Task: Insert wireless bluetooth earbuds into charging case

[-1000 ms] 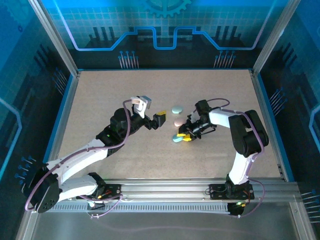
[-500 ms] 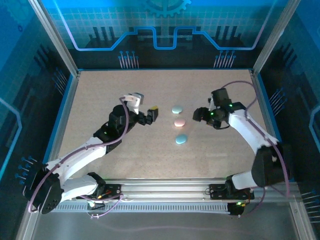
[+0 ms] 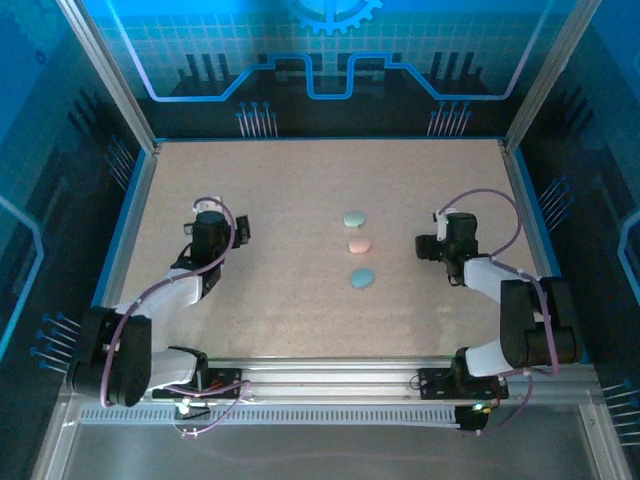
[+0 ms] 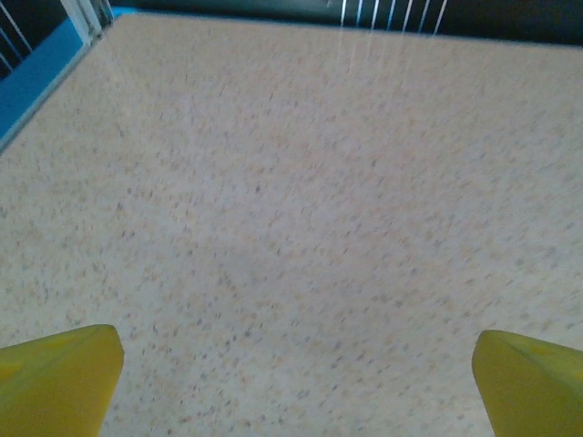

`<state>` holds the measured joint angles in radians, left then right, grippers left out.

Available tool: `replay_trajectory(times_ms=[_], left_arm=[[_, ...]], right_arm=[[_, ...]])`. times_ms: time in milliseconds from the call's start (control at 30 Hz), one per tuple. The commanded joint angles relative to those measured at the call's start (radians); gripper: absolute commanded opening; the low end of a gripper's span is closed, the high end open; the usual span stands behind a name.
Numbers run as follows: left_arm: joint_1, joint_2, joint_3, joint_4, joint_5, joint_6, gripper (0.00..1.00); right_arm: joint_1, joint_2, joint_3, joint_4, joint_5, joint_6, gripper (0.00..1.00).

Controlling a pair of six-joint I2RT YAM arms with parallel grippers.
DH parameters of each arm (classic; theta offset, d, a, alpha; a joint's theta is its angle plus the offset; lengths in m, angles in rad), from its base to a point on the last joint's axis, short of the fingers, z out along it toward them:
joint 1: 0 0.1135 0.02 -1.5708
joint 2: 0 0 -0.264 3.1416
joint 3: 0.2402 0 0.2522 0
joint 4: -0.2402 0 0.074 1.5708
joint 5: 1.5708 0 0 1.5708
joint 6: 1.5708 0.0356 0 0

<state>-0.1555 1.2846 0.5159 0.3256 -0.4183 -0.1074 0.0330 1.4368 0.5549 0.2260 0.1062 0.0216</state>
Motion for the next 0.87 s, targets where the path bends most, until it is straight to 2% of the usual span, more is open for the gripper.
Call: replay_trajectory(times_ms=[0,67,133,167,200,267,367,433,467,833], left_arm=[[0.014,0.096,-0.065,0.295,0.059,0.120,0.99],[0.016,0.146,-0.069,0.376,0.071,0.165,0.99],[0.041,0.170,-0.102,0.469,0.145,0.181,0.99],[0.065,0.191,-0.118,0.504,0.178,0.161,0.99],[0.088,0.229,-0.165,0.618,0.226,0.147,0.99],[0.113,0.293,-0.233,0.830,0.256,0.136,0.99],[0.150,0.280,-0.218,0.785,0.228,0.078,0.99],[0.144,0.256,-0.156,0.623,0.178,0.061,0.99],[0.127,0.272,-0.157,0.651,0.152,0.082,0.99],[0.120,0.273,-0.154,0.647,0.160,0.089,0.99]], right_arm=[[-0.027,-0.025,-0.056,0.347,-0.246,-0.052,0.81],[-0.023,0.017,-0.136,0.522,-0.339,-0.097,0.82],[0.017,0.063,-0.185,0.647,-0.216,-0.094,0.88],[0.020,0.050,-0.161,0.566,-0.168,-0.076,0.90],[0.020,0.065,-0.134,0.543,-0.114,-0.051,0.98],[0.016,0.068,-0.121,0.526,-0.072,-0.028,1.00],[0.025,0.067,-0.122,0.523,-0.055,-0.031,1.00],[0.024,0.067,-0.121,0.523,-0.056,-0.034,1.00],[0.027,0.068,-0.122,0.528,-0.054,-0.035,1.00],[0.023,0.068,-0.118,0.522,-0.061,-0.033,1.00]])
